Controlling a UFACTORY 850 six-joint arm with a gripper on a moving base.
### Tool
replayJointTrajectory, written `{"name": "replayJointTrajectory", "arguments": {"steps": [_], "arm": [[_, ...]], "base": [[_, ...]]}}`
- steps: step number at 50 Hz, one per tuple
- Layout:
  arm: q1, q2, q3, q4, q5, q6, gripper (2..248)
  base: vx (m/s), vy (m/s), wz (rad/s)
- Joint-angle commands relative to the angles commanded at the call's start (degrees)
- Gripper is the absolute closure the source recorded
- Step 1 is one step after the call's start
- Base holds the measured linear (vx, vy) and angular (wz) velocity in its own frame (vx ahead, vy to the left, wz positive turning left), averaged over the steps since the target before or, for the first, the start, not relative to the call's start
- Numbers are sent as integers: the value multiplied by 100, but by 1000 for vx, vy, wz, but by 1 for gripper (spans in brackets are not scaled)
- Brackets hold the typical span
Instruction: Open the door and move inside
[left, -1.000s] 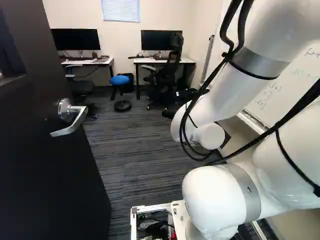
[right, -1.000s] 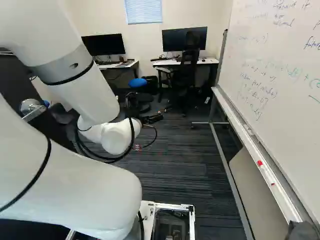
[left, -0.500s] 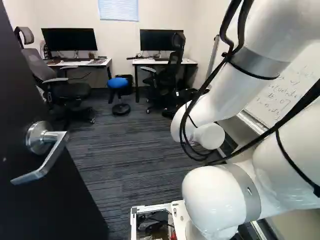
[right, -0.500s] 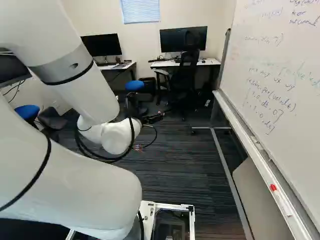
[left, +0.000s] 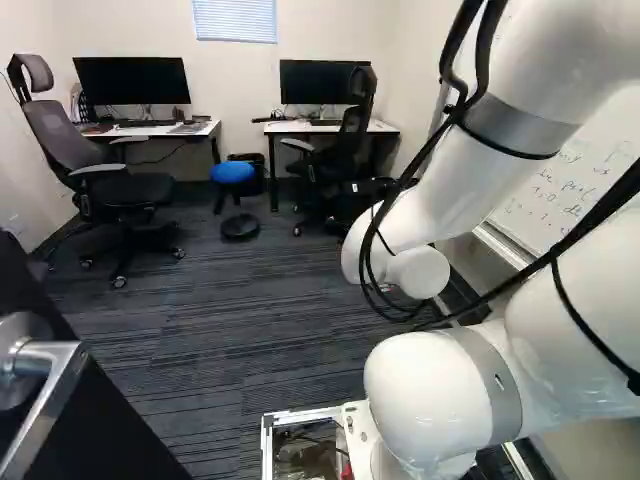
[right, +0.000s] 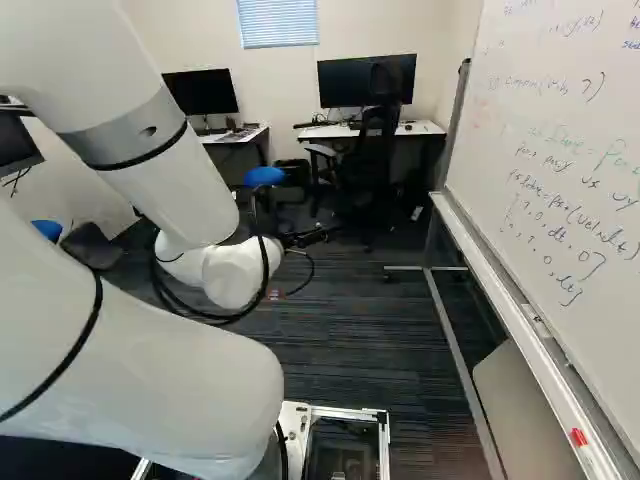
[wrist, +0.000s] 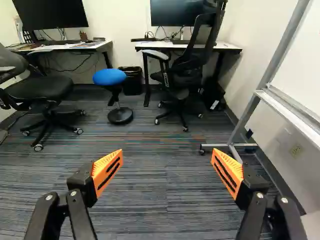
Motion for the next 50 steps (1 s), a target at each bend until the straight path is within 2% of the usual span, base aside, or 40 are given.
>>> {"name": "replayJointTrajectory", "arguments": {"steps": [19, 50], "arm": [[0, 0, 0, 0, 0, 0, 3], [0, 0, 0, 0, 0, 0, 3]], "base": [[159, -3, -9], [1, 0, 0]]}}
